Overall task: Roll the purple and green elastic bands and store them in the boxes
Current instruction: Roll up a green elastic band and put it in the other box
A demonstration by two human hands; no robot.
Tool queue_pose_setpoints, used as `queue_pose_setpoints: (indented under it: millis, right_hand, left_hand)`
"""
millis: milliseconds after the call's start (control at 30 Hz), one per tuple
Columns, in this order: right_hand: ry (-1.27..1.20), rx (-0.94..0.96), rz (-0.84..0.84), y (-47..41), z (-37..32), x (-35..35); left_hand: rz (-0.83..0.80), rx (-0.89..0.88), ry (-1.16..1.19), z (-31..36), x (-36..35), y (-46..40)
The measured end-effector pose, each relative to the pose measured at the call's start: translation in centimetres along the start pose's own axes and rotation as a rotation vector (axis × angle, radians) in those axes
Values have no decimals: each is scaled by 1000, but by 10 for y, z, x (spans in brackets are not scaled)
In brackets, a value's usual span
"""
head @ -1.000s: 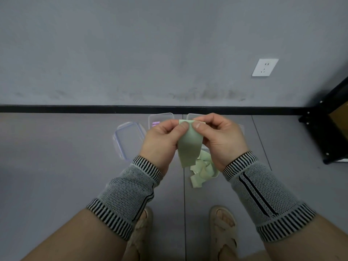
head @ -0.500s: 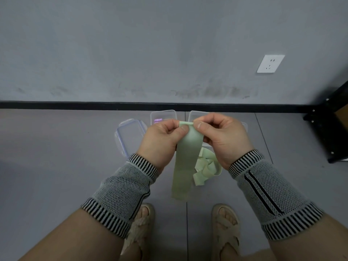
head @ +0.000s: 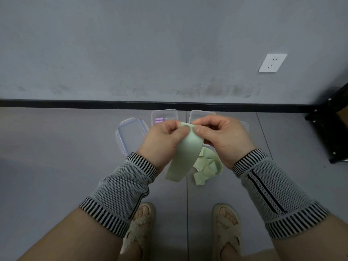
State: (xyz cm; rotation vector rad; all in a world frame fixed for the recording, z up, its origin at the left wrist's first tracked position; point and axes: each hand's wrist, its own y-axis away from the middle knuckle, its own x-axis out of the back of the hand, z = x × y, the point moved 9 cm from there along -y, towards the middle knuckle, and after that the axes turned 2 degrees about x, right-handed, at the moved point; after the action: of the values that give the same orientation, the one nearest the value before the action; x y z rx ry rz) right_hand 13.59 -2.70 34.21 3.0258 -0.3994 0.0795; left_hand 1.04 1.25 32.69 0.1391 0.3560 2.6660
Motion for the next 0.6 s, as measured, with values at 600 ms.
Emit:
queue_pose_setpoints:
  millis: [600]
  right_hand:
    - [318,266,56,8,-27,-1]
  left_hand:
    - [4,127,120,-6,3,-3]
